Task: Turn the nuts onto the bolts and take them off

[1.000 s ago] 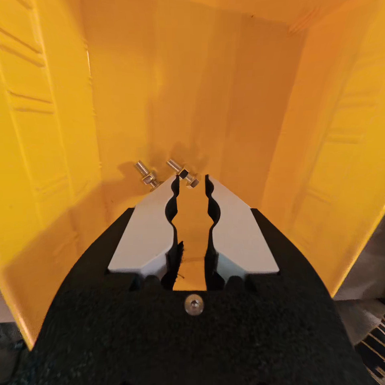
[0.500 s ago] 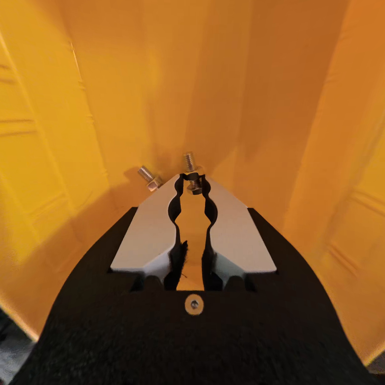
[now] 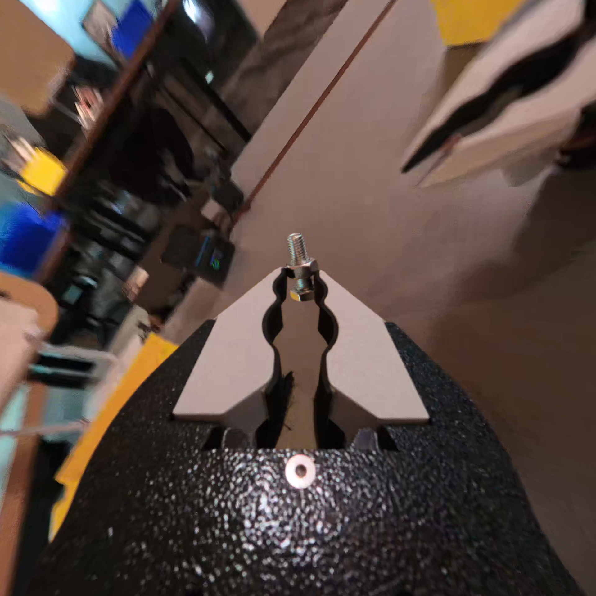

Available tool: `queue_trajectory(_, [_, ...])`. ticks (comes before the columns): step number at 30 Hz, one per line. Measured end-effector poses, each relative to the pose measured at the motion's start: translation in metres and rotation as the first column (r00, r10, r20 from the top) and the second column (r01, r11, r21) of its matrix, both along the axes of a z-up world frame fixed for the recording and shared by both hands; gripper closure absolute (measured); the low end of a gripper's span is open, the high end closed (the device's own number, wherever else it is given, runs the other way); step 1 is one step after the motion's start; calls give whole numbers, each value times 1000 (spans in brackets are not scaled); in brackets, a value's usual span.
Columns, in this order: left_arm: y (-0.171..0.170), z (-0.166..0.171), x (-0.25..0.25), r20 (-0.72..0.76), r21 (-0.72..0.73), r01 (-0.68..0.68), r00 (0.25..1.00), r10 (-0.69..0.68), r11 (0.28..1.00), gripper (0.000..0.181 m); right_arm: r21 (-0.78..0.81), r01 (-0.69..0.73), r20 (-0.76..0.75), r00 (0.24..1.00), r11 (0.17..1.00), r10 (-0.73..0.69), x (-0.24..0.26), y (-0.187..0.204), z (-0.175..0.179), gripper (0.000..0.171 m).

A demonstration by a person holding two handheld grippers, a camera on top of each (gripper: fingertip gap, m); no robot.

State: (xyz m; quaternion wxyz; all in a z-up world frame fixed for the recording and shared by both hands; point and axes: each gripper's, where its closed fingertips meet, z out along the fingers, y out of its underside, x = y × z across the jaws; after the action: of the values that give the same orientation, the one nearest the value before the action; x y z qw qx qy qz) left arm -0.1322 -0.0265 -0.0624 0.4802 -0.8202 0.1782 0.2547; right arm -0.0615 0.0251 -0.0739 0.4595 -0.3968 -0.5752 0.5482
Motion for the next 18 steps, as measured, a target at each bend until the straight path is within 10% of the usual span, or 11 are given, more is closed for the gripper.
queue_trajectory(4, [37, -35, 38, -235, 52, 129, 965, -114, 990, 166, -161, -79, 168, 980, 984, 106, 0, 4, -20, 149])
queue_trajectory(18, [59, -70, 54, -280, 133, 235, 941, -191, 963, 166, -161, 11, 335, 941, 987, 45, -5, 16, -45, 155])
